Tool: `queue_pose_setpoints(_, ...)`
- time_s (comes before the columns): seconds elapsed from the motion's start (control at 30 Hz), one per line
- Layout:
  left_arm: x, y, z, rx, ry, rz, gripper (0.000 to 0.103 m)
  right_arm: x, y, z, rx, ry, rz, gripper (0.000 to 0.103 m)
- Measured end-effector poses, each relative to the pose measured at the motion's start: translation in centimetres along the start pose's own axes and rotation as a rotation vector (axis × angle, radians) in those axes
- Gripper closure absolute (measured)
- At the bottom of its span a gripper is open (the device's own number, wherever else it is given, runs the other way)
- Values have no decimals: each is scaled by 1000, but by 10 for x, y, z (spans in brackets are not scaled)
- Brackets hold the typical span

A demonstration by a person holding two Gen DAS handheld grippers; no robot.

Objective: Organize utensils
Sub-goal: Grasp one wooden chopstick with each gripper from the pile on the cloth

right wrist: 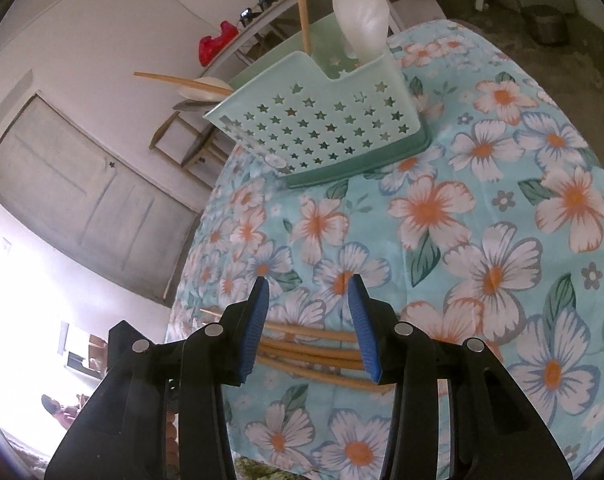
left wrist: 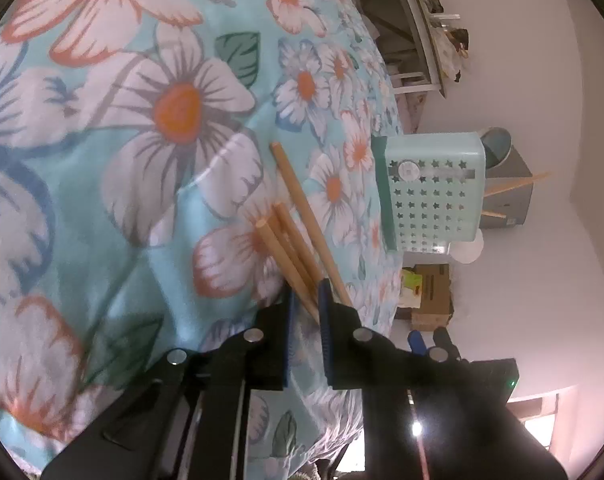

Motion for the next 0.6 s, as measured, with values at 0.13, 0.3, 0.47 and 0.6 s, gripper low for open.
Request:
queue_pose_setpoints(0.13,-4,6,-2,19,-29,34,91,9,-1,1,4,69,0,63)
queue_pose_setpoints(0.3,-10,13,-4,36,-80,93,90,53,-13,-7,51,353,16,63)
queue_pose_setpoints(0.47,-13,13,-7,47,-118,127,89,105,-36,-22,66,681,18,66)
queue_pose_setpoints(0.6,-13,15,-9,52,-134,131,89,124,-56,-26,93,792,24,74)
Point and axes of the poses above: each gripper's, at about its wrist camera, not at the fingertips, and y roughly against the way its jaws point, x to its left, z to its top, the point moved 2 cm from there along -y, roughly the way its jaws point, and after that the axes turned 15 degrees about -z, right-handed, at the moved point
